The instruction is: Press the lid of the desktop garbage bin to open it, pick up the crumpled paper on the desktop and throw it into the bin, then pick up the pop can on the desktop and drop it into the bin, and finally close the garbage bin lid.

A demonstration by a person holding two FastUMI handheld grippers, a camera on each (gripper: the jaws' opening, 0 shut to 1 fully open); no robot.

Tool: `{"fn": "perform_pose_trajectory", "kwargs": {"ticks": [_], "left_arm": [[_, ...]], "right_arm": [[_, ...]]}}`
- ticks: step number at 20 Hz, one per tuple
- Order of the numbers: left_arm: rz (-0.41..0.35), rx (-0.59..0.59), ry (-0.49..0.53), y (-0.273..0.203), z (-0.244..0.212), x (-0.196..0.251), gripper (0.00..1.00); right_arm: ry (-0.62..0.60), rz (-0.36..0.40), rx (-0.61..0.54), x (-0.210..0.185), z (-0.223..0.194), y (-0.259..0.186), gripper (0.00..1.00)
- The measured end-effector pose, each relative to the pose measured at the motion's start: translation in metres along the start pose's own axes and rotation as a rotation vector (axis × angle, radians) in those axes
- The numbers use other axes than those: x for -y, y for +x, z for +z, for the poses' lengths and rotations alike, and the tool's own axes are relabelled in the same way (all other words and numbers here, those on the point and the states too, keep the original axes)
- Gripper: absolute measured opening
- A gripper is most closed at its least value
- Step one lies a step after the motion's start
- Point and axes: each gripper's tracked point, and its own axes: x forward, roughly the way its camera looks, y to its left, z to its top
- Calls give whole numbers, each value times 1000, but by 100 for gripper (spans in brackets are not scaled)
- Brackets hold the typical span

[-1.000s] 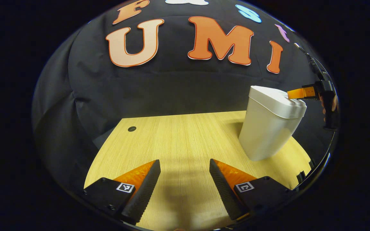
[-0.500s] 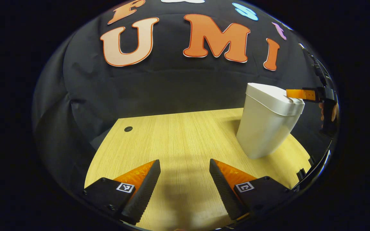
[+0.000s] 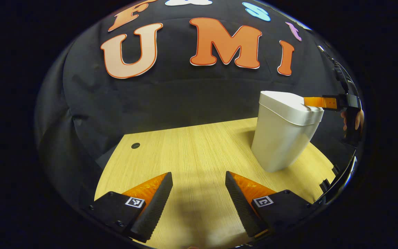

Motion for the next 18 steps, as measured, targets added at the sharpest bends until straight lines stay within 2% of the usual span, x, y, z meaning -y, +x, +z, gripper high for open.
{"fn": "perform_pose_trajectory", "kwargs": {"ticks": [4, 9, 13, 18], "left_arm": [[37, 81, 24, -6, 28, -16, 99], [79, 195, 1, -19, 66, -37, 100], [113, 284, -6, -29, 95, -52, 99], [143, 390, -3, -47, 124, -61, 99]], "right_arm": [[15, -29, 5, -2, 0, -2, 69], [60, 11, 26, -18, -2, -9, 70], [22, 31, 67, -36, 1, -22, 75], [-45, 80, 165, -69, 15, -42, 75]]}}
